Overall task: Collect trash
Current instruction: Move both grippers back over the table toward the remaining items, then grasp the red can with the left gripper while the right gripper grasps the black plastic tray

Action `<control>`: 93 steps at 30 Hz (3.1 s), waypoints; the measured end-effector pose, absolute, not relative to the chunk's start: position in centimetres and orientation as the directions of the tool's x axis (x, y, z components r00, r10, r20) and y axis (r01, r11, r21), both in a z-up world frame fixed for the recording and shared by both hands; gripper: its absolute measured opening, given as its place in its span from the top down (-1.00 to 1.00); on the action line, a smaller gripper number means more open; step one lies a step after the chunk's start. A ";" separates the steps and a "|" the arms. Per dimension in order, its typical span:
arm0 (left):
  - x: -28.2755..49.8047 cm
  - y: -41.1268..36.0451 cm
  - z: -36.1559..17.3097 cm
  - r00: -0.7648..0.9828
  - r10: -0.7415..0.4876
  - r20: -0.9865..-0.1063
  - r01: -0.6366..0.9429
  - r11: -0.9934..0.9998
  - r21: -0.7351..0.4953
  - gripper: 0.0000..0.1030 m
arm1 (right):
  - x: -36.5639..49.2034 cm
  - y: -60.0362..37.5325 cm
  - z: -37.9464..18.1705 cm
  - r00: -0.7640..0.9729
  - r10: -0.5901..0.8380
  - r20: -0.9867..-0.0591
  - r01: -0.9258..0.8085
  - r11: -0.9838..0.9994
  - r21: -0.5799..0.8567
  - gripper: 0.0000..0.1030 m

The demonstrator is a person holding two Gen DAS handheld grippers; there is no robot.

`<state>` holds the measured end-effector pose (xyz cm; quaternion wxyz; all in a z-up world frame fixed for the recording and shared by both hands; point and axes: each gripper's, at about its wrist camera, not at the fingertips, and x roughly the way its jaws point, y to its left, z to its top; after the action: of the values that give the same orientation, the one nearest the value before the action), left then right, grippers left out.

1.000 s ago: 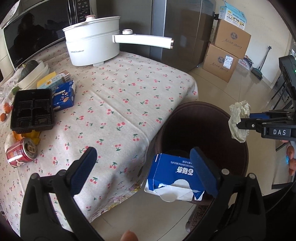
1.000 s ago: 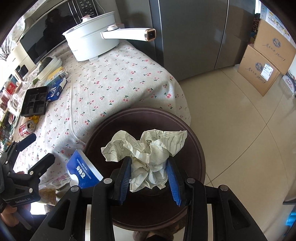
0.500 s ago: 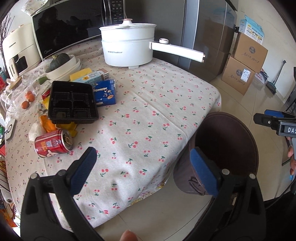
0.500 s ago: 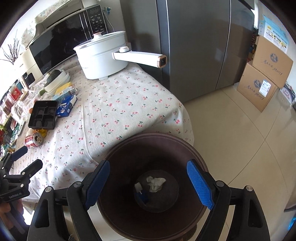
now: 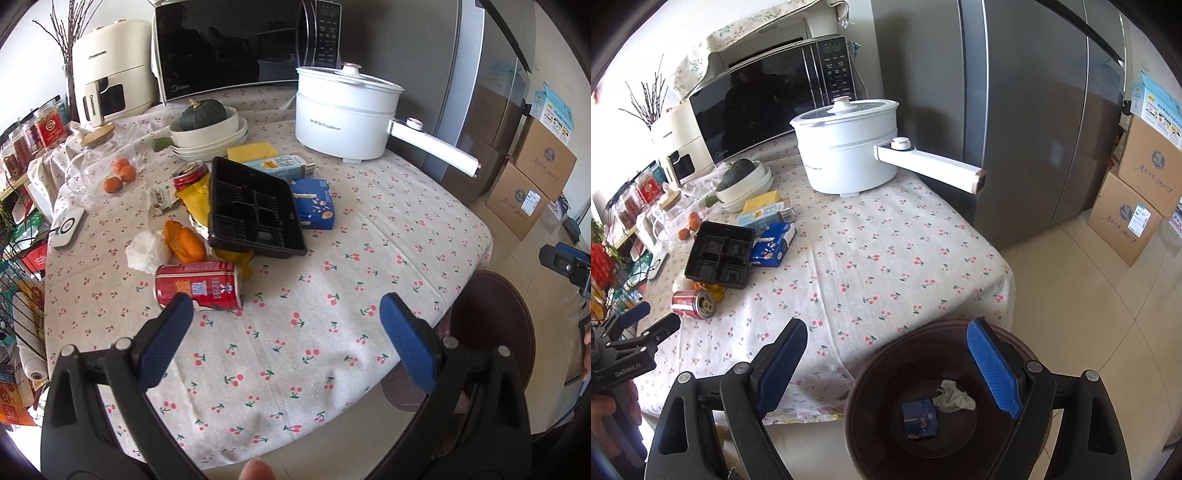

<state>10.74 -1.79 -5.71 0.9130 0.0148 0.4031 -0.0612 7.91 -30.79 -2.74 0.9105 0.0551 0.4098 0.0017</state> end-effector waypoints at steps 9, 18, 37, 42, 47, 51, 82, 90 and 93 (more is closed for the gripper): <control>11.6 2.7 -4.8 0.693 -0.039 -0.720 0.036 0.999 -0.019 -0.95 | 10.2 -25.3 -1.8 0.698 0.092 -0.711 -0.037 0.995 0.093 -0.80; 13.4 7.0 -6.2 0.677 0.051 -0.734 -0.043 0.999 0.030 -0.95 | 12.8 -20.4 -2.5 0.706 0.131 -0.696 -0.094 0.991 0.091 -0.89; 18.6 5.7 -13.7 0.538 -0.028 -0.843 -0.027 0.998 -0.050 -0.95 | 16.8 -17.4 -6.7 0.638 0.099 -0.764 -0.098 0.994 0.047 -0.89; 19.2 6.2 -13.9 0.545 -0.072 -0.835 -0.005 0.996 -0.089 -0.92 | 17.5 -16.9 -7.5 0.623 0.115 -0.773 -0.095 0.993 0.072 -0.89; 19.5 6.1 -13.7 0.559 -0.093 -0.824 0.019 0.995 -0.099 -0.92 | 18.7 -16.6 -8.4 0.602 0.148 -0.785 -0.066 0.989 0.135 -0.89; 19.7 6.0 -13.9 0.553 -0.100 -0.827 0.019 0.994 -0.107 -0.92 | 19.2 -16.7 -9.1 0.583 0.168 -0.795 -0.030 0.982 0.185 -0.89; 17.5 8.9 -12.6 0.536 -0.011 -0.844 -0.128 0.987 -0.095 -0.78 | 21.1 -14.7 -10.3 0.547 0.251 -0.799 -0.057 0.963 0.264 -0.89; 15.3 12.7 -10.4 0.572 0.012 -0.820 -0.140 0.987 -0.083 -0.78 | 24.0 -10.8 -13.0 0.528 0.381 -0.759 -0.073 0.911 0.407 -0.85; 15.1 13.6 -10.6 0.562 0.011 -0.827 -0.147 0.985 -0.088 -0.78 | 25.0 -9.8 -14.1 0.521 0.404 -0.752 -0.058 0.896 0.441 -0.72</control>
<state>15.05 13.63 -10.62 0.8808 -0.0734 0.4657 0.0448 25.01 -9.77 -14.11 0.8523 0.1840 0.4704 0.1355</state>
